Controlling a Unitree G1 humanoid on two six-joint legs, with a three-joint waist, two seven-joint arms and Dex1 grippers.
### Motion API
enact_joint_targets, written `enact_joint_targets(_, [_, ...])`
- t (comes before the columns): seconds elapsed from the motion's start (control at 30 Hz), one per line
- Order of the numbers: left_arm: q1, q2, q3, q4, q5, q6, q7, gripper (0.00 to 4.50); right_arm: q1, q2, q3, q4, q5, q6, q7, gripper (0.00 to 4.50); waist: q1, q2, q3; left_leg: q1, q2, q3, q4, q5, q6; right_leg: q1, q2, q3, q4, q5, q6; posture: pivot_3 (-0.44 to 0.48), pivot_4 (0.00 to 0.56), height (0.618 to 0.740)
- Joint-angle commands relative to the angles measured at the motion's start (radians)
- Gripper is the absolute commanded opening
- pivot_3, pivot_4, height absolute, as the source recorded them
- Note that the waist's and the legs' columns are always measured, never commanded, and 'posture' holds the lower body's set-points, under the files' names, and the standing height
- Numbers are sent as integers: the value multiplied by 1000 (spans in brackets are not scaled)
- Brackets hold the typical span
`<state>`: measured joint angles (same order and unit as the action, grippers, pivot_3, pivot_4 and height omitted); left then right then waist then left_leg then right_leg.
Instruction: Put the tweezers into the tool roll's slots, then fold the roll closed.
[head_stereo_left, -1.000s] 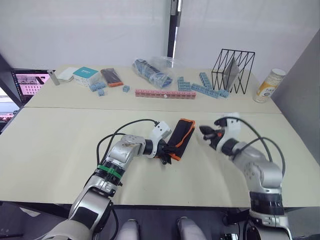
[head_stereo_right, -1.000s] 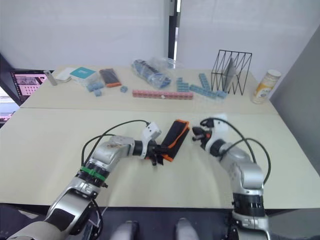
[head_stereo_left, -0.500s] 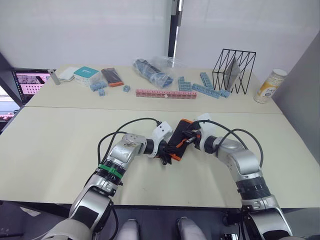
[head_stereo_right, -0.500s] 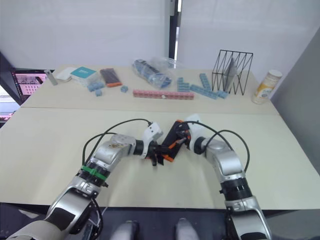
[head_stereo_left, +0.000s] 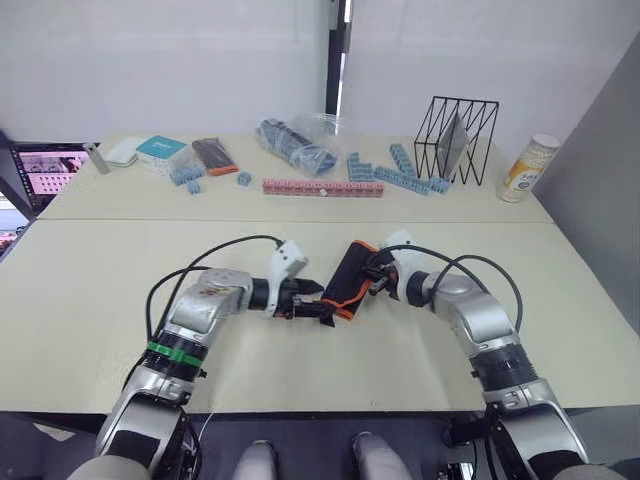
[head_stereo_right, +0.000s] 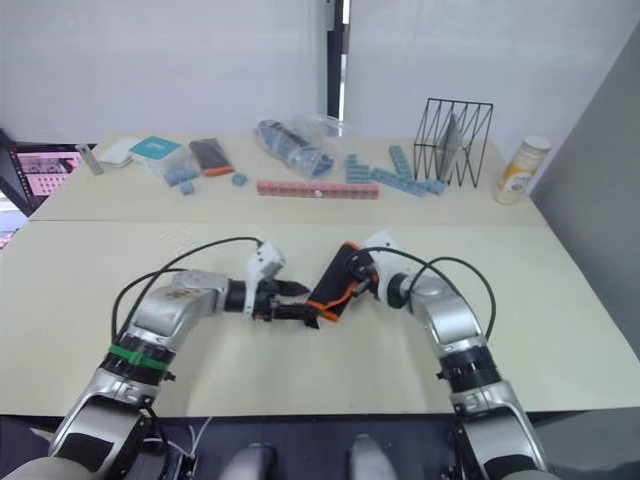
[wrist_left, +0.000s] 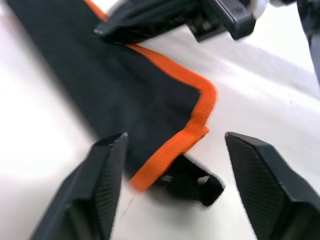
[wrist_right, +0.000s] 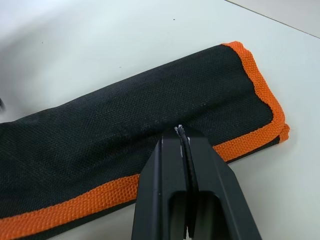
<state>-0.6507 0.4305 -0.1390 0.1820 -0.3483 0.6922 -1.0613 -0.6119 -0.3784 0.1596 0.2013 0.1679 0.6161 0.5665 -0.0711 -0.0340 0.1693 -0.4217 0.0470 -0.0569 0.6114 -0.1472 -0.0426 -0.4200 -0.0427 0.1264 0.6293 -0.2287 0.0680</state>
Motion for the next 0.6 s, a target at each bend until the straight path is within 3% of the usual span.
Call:
enact_joint_targets(0.03, [-38, -30, 29, 14, -32, -37, -3, 1819, 17, -1, 23, 47, -31, 8, 10, 0, 1, 0, 0, 0, 0, 0, 0, 0, 0, 0, 0, 0, 0, -1, -2, 0, 150, 740])
enact_joint_targets(0.23, [-92, -125, -2, 116, 8, -132, 12, 12, 30, 1, 13, 25, -29, -8, 18, 0, 1, 0, 0, 0, 0, 0, 0, 0, 0, 0, 0, 0, 0, 1, 2, 0, 150, 740])
enact_joint_targets(0.4, [-106, -190, -83, 274, 87, -236, -4, 12, 54, 9, -8, -24, -13, -40, 26, 0, -1, 0, 0, 0, 0, 0, -2, 0, 0, -1, 0, 0, 0, 1, 2, 0, 150, 740])
enact_joint_targets(0.6, [-88, -158, -203, 438, 248, -365, -13, 12, 57, 45, -70, -89, 41, -133, 45, 0, -5, 0, 0, -1, 0, 0, -4, 0, 0, -2, 1, 0, 0, 1, 2, 0, 150, 740])
